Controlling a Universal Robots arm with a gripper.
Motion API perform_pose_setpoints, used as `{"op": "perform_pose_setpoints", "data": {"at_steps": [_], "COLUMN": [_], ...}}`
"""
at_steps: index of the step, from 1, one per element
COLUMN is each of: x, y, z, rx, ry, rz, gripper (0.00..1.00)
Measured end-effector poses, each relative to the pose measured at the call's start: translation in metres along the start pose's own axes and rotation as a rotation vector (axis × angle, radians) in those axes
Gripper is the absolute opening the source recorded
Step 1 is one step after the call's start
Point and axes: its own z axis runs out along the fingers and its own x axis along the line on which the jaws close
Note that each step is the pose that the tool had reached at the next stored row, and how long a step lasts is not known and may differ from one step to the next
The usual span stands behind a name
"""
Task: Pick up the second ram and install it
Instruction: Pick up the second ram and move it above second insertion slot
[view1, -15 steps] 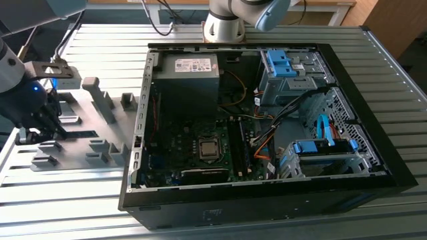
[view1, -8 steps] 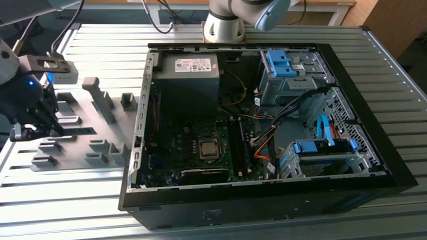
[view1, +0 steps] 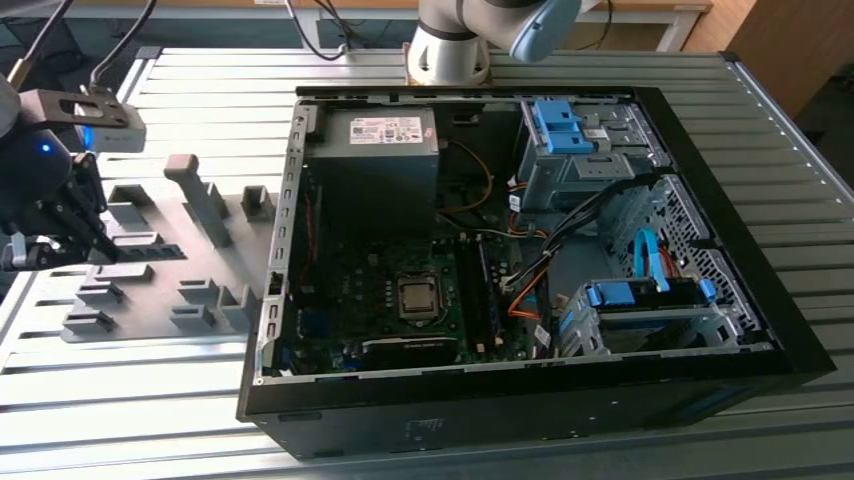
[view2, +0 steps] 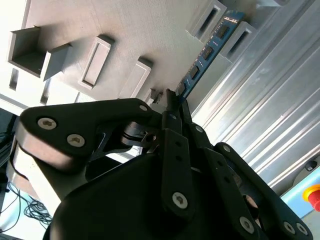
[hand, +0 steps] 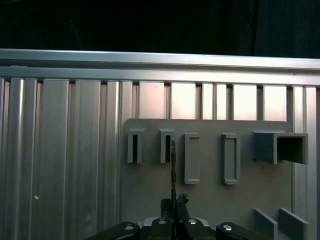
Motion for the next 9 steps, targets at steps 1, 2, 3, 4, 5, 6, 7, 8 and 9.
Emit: {"op": "perform_pose_setpoints", "data": {"at_steps": [1,2,3,4,5,6,7,8,9], "x": [0.0000,0.0000,0.0000,0.0000,0.0000,0.0000,0.0000,0.0000,0.0000], "y": [0.0000,0.0000,0.0000,0.0000,0.0000,0.0000,0.0000,0.0000,0.0000], "z": [0.0001,0.0000,-0.0001,-0.0001,-0.0001,-0.0001,-0.0001,-0.0001,-0.0001], "rx": [0.0002,0.0001,0.0001,0.0001,0.0001,0.0000,0.0001,0.0001,0.0001], "ry": [-0.0002,-0.0001,-0.0001,-0.0001,-0.0001,0.0000,-0.0001,-0.0001,-0.0001], "rz": [0.000,0.000,0.000,0.000,0.000,0.000,0.000,0.000,0.000], "gripper": [0.14,0.14,0.14,0.14,0.14,0.14,0.14,0.14,0.14]}}
